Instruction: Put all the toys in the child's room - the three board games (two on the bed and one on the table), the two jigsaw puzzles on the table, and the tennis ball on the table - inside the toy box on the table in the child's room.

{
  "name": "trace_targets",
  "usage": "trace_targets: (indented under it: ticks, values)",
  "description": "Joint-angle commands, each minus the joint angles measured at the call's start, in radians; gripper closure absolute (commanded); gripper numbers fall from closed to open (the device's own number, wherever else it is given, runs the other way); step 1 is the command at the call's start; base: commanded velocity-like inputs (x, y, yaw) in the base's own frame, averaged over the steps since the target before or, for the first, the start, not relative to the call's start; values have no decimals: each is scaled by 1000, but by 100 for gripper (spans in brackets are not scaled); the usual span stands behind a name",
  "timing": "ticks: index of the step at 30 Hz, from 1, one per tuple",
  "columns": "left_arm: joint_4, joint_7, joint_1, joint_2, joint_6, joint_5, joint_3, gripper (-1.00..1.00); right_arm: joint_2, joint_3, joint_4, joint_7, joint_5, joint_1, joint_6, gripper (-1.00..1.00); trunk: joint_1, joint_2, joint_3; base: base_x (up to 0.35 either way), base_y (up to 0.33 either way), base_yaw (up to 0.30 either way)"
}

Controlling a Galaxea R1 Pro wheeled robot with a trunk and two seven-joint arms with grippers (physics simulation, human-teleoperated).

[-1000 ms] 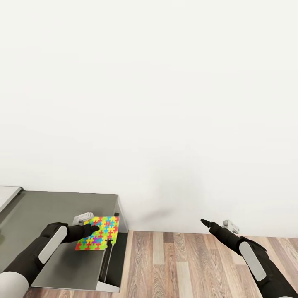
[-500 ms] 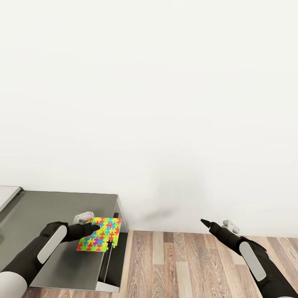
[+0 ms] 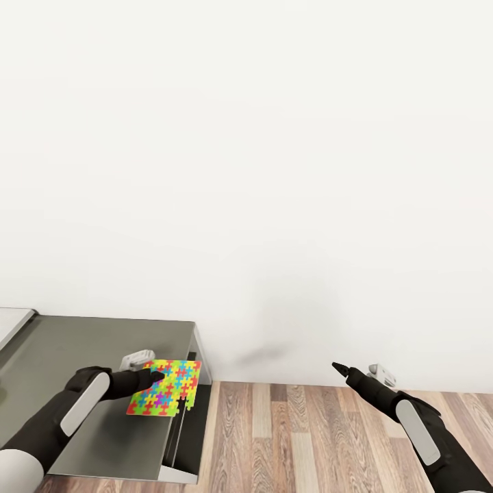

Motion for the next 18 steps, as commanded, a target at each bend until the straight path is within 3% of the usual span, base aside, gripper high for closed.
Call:
trace_targets:
  ticks: [1,13,18]
  values:
    - [-1,5,-1,2,2,7,-3,-100,0,-2,-1,2,-2,0,7,-100,1,-2,-2,0,0,0]
    - [-3,5,-1,28,4,7,22,-100,0,-2,-1,2,-2,-1,6,-100,1,-2,-2,0,0,0]
    - [-5,4,-1,65,8,8,64,-100,0,-2,-1,2,-2,-1,6,-100,1,-2,-2,0,0,0]
